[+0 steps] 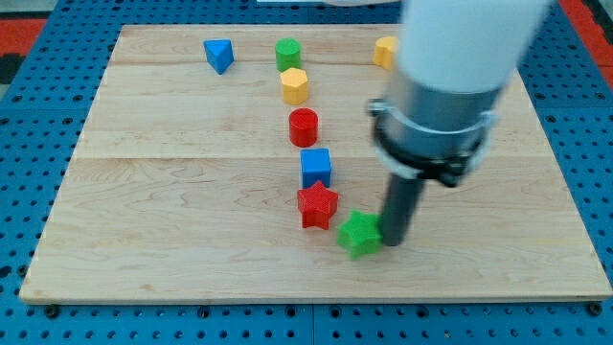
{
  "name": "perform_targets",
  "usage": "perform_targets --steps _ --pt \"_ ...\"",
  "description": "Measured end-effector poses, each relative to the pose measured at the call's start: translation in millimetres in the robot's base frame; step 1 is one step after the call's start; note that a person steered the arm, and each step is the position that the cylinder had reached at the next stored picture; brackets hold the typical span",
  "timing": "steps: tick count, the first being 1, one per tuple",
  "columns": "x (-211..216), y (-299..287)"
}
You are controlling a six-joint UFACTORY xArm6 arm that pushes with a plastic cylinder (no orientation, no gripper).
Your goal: Push the green star on the bottom center
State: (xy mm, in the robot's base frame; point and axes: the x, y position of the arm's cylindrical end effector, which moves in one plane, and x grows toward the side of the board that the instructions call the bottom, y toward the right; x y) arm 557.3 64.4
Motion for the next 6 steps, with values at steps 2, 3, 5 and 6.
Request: perform_targets --steps 2,3,5,6 --pt "25 3" --pt "-4 18" --pt "7 -29" --pt "-25 7"
